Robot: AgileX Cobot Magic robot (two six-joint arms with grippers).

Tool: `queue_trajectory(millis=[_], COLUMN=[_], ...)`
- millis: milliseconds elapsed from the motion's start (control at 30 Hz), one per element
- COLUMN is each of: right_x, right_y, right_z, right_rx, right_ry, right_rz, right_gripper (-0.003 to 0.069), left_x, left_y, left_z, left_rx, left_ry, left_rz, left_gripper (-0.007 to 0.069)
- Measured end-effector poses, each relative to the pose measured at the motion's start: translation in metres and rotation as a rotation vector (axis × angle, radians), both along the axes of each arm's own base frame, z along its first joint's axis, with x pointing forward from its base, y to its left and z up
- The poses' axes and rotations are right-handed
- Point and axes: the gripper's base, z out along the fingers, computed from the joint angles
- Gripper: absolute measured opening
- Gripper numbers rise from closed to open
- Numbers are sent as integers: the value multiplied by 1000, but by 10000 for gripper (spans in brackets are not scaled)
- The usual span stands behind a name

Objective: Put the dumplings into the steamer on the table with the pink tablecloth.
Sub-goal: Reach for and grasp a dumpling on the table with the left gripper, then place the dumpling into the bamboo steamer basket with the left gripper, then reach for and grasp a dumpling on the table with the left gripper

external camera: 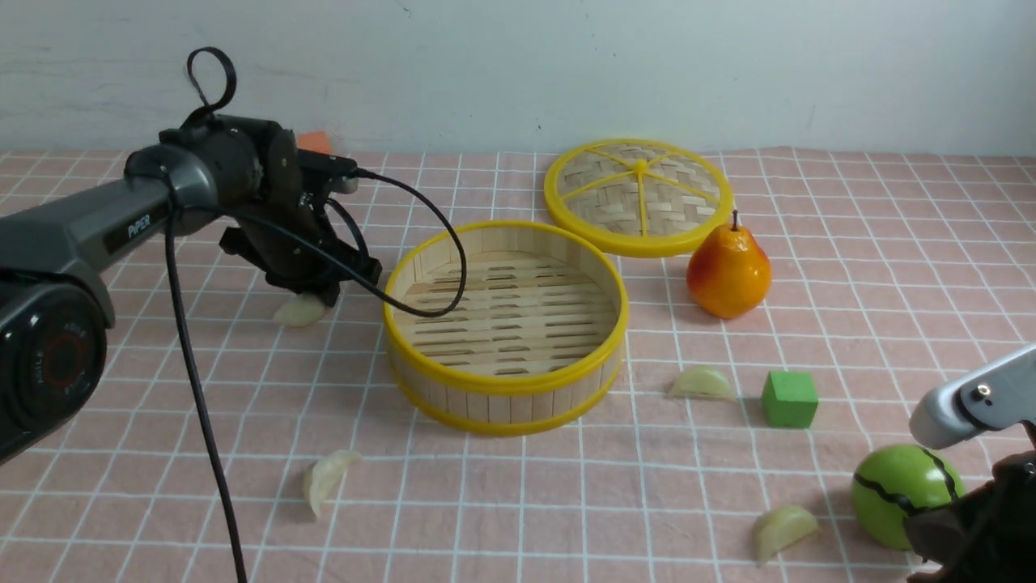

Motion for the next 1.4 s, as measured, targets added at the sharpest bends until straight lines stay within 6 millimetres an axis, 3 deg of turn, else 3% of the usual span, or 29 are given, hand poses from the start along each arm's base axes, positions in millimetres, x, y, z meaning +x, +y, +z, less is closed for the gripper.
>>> queue_trajectory(millis=[67, 167, 233, 267, 300, 400, 500, 567, 700, 767, 833, 867, 933, 1033, 1100, 1133, 1233, 1300, 1400], right_x=[0, 1, 1, 1, 1, 1, 1, 1, 1, 1, 1, 1, 1, 0, 0, 0, 0, 0, 0], right_y=[0, 0, 0, 0, 0, 0, 0, 0, 1, 2, 2, 2, 2, 2, 2, 2, 3, 3, 3], right_z=[0, 0, 0, 0, -1, -2, -2, -2, -2, -2, -2, -2, -2, -2, -2, -2, -2, -2, -2], right_rx=[0, 2, 4, 4, 5, 5, 8, 15, 40, 45, 48, 48, 48, 53, 58, 58, 65, 67, 76], right_ry=[-1, -8, -15, -17, -20, -22, -26, -25, -16, -14, -15, -15, -15, -13, -11, -11, -8, -7, -4], right_rz=[0, -1, -3, -3, -4, -5, -7, -10, -20, -23, -24, -24, -24, -26, -28, -28, -31, -31, -35], right_gripper=[0, 0, 0, 0, 0, 0, 0, 1, 2, 3, 7, 8, 10, 13, 14, 14, 17, 18, 22], left_x=[-2, -10, -18, -19, -25, -29, -25, -20, -13, -12, -13, -14, -20, -43, -73, -76, -118, -132, -162], left_y=[-1, -12, -27, -32, -50, -82, -113, -121, -122, -122, -121, -121, -118, -103, -86, -85, -64, -59, -49], left_z=[15, 59, 86, 91, 100, 95, 66, 46, 19, 17, 23, 24, 37, 90, 138, 142, 188, 192, 172], left_rx=[-33, -181, -268, -296, -361, -405, -382, -346, -340, -346, -355, -356, -341, -228, -134, -127, -71, -67, -69], left_ry=[-11, -66, -102, -104, -111, -102, -113, -123, -118, -117, -122, -121, -103, -84, -50, -47, -35, -22, 50], left_rz=[32, 82, 73, 71, 48, 2, -42, -43, 13, 32, 47, 48, 50, 26, 25, 26, 41, 45, 67], left_gripper=[113, 113, 113, 113, 113, 113, 113, 113, 158, 216, 331, 331, 386, 411, 403, 402, 377, 366, 351])
